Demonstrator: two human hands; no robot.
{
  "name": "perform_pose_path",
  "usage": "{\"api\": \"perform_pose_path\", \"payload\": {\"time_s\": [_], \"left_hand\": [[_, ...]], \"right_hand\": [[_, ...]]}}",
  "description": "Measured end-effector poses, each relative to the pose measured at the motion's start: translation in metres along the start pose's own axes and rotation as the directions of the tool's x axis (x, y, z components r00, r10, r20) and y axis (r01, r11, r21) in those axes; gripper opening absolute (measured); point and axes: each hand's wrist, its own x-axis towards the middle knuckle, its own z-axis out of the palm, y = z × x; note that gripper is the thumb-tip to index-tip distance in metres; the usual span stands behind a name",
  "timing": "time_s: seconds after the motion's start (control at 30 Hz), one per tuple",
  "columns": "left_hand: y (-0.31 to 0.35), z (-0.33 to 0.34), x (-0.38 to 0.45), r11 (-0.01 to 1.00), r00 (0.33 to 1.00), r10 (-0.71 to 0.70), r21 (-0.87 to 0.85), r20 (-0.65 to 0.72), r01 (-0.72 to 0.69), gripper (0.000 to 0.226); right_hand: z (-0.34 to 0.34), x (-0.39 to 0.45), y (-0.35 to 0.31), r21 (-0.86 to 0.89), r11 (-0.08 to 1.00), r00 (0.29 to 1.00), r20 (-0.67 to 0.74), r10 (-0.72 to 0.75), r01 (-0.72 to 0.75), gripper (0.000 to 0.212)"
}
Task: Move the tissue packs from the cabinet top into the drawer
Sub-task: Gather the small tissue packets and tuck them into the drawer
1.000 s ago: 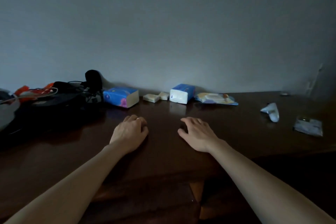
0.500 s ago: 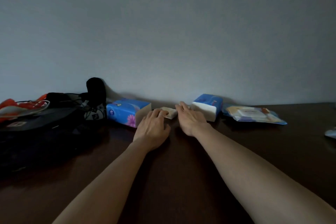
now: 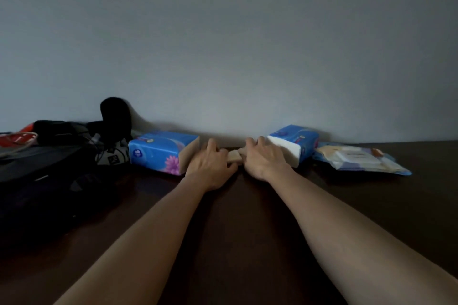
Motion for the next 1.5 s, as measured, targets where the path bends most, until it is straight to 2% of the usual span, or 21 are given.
{"api": "perform_pose_path", "payload": {"time_s": [0.1,0.2,0.27,0.33,0.4,0.47,0.53,0.63,0.8,0.87,0.93,1.0,1.13,1.23,1.33,1.4,1.43,1.5], "left_hand": [[0.006,-0.009,-0.017,0.994,0.995,0.014,0.108,-0.095,-0.003,0.068],[0.007,-0.025,-0.030,0.948,0.965,0.132,0.313,-0.227,-0.056,0.076],[0.000,-0.043,-0.032,0.962,0.945,0.079,0.272,-0.317,0.011,0.076],[-0.016,-0.064,-0.024,0.978,0.916,-0.085,0.142,-0.393,0.151,0.077],[-0.040,-0.076,-0.018,0.961,0.921,-0.272,-0.035,-0.278,0.273,0.073],[-0.059,-0.074,-0.021,0.945,0.946,-0.317,-0.107,-0.069,0.309,0.061],[-0.065,-0.067,-0.026,0.959,0.961,-0.268,-0.112,-0.067,0.260,0.053],[-0.055,-0.068,-0.032,0.982,0.975,-0.184,-0.056,-0.126,0.178,0.052],[-0.027,-0.073,-0.058,0.988,0.986,-0.124,-0.109,-0.108,0.112,0.050],[-0.012,-0.074,-0.071,0.984,0.989,-0.107,-0.153,-0.104,0.090,0.049],[0.000,-0.077,-0.086,0.967,0.989,-0.106,-0.244,-0.102,0.078,0.046],[0.011,-0.081,-0.103,0.931,0.990,-0.105,-0.359,-0.091,0.066,0.042],[0.028,-0.091,-0.143,0.823,0.982,-0.174,-0.558,-0.077,0.102,0.046],[0.034,-0.094,-0.180,0.823,0.981,-0.171,-0.560,-0.089,0.093,0.044],[0.043,-0.111,-0.220,0.832,0.984,-0.162,-0.545,-0.068,0.099,0.045],[0.052,-0.129,-0.246,0.879,0.980,-0.140,-0.473,-0.139,0.059,0.046],[0.057,-0.136,-0.260,0.899,0.969,-0.128,-0.438,-0.212,0.022,0.044],[0.068,-0.147,-0.294,0.866,0.929,-0.126,-0.495,-0.347,-0.067,0.042]], "right_hand": [[-0.014,-0.016,-0.002,-0.085,0.996,1.000,0.024,-0.007,0.009,0.041],[-0.032,-0.030,-0.004,-0.188,0.971,0.986,-0.046,-0.159,0.148,0.037],[-0.045,-0.033,-0.004,-0.200,0.959,0.963,-0.144,-0.230,0.199,0.035],[-0.060,-0.029,0.005,-0.279,0.952,0.935,-0.286,-0.208,0.126,0.033],[-0.071,-0.023,0.024,-0.257,0.965,0.954,-0.299,-0.034,-0.046,0.036],[-0.067,-0.022,0.044,-0.132,0.983,0.986,-0.124,0.112,-0.128,0.039],[-0.049,-0.025,0.054,-0.102,0.988,0.993,0.028,0.116,-0.113,0.040],[-0.033,-0.034,0.055,0.006,0.989,0.988,-0.044,0.147,-0.147,0.041],[-0.041,-0.061,0.036,-0.012,0.999,0.991,-0.122,0.050,-0.052,0.037],[-0.046,-0.079,0.023,0.003,1.000,0.991,-0.132,0.010,-0.009,0.037],[-0.052,-0.100,0.010,0.015,0.998,0.986,-0.158,-0.055,0.058,0.027],[-0.060,-0.124,-0.001,0.114,0.992,0.982,-0.186,-0.038,0.060,0.018],[-0.070,-0.182,-0.014,0.179,0.977,0.971,-0.228,-0.071,0.113,0.023],[-0.077,-0.229,-0.017,0.226,0.967,0.959,-0.278,-0.051,0.117,0.020],[-0.092,-0.265,-0.022,0.220,0.971,0.971,-0.234,-0.038,0.091,0.019],[-0.102,-0.284,-0.028,0.192,0.980,0.981,-0.196,-0.016,0.054,0.024],[-0.105,-0.294,-0.031,0.174,0.983,0.976,-0.219,-0.019,0.058,0.027],[-0.112,-0.321,-0.039,0.261,0.959,0.938,-0.347,-0.011,0.107,0.034]]}}
